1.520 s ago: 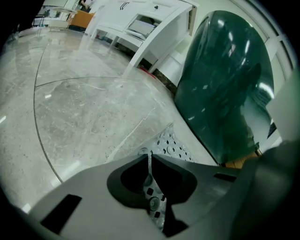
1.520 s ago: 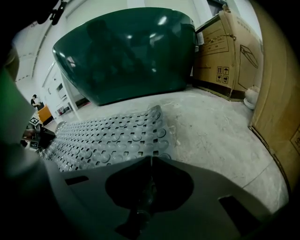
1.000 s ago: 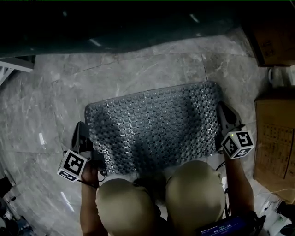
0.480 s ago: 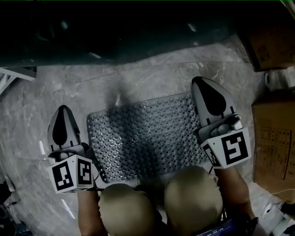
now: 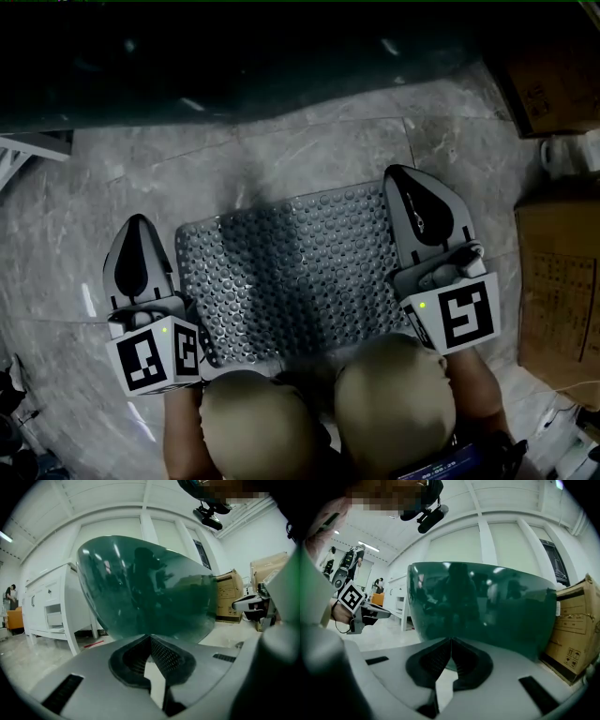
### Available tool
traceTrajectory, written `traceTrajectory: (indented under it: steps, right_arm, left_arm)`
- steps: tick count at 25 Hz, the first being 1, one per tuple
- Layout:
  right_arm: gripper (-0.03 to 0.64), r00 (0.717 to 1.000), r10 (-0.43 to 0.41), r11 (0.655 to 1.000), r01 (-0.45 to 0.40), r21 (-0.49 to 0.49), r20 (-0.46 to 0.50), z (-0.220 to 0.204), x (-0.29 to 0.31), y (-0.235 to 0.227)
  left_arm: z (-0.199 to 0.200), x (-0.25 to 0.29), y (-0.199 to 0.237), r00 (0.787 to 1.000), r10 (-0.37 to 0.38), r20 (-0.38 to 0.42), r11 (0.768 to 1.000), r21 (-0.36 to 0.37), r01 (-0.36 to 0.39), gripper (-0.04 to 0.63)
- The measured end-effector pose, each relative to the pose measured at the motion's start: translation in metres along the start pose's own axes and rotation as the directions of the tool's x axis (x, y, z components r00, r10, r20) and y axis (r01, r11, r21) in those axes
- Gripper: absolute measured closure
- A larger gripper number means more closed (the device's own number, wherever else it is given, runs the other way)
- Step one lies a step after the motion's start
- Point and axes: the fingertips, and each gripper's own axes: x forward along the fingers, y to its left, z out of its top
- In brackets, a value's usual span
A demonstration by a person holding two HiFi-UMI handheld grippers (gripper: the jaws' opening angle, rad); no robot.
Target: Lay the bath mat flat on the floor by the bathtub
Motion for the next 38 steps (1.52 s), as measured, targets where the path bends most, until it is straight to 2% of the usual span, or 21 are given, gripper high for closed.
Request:
traceTrajectory:
  steps: [19,38]
  right_arm:
    - [0.6,1.0,0.003,1.0,-0.003,-0.024,-0.008,-0.0019,0.0037,0.0036]
    - [0.6,1.0,0.004,1.0,-0.004,-0.015,0.001,-0.0024,0.0018,0.0007]
  left_arm:
    - [-0.0052,0.0041,-0.0095,0.999,-0.029,-0.015,1.0,-0.012,0.028,0.568]
    - [-0.0066,0.0046,-0.0107,0.999,-0.017,-0.029,1.0,0.016,0.017,0.568]
